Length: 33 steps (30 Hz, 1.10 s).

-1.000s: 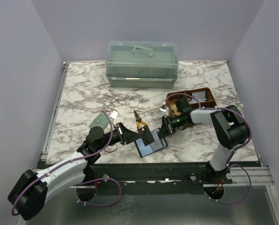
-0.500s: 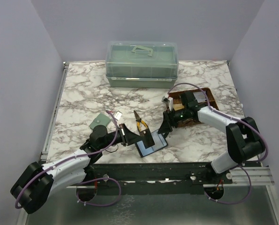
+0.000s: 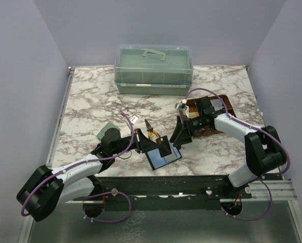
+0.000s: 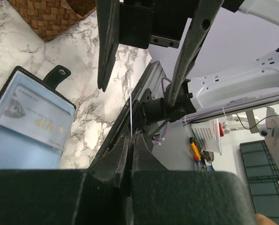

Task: Take the credit cards out of the card holder
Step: Place the credit card in the storage box.

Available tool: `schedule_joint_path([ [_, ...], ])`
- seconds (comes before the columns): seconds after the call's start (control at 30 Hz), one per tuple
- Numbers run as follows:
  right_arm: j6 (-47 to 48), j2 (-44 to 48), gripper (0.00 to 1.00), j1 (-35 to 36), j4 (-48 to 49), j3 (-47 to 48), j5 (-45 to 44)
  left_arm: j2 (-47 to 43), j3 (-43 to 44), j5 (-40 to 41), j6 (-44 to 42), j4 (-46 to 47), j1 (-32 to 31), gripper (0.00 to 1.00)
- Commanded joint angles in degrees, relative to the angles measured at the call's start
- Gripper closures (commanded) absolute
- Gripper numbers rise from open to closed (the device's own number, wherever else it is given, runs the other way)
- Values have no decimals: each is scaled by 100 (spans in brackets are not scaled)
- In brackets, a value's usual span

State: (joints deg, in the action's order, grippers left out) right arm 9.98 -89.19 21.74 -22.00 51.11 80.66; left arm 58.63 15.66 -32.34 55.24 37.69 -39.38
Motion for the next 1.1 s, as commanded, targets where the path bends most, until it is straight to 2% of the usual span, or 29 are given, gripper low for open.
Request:
schedule_joint_path([
  [0.0,-341,-42,24,-12,337,-37,743,337,243,-291,-119,436,-19,100],
  [0.17,-974,-103,33,-7,956,-228,892,718,409,-321,-22,862,-86,100],
  [0.37,-1162,-230,50,-4,934,-171,913,1158,549,-391,94,1341,-121,100],
  [0.43,-1205,-246,60,-3,969,-155,916,1250,545,-375,128,1457,-131,100],
  [0.6,-1272,-276,94,-7,987,-120,814,1394,554,-261,262,1645,-148,100],
  [0.67,-1213,-239,100,-12,941,-105,708,1349,533,-144,323,1653,-149,89],
  [0.73,-1073,-177,100,-39,798,-58,575,1212,461,0,358,1654,-149,73],
  [0.8,-388,-129,100,-74,223,99,433,981,328,194,362,1654,-143,56],
  [0.93,1097,-92,100,-168,-1094,531,22,420,-60,622,314,1633,-141,33],
  [1.07,1513,128,100,-694,-1428,647,-283,-274,-477,1200,314,1314,-121,7],
])
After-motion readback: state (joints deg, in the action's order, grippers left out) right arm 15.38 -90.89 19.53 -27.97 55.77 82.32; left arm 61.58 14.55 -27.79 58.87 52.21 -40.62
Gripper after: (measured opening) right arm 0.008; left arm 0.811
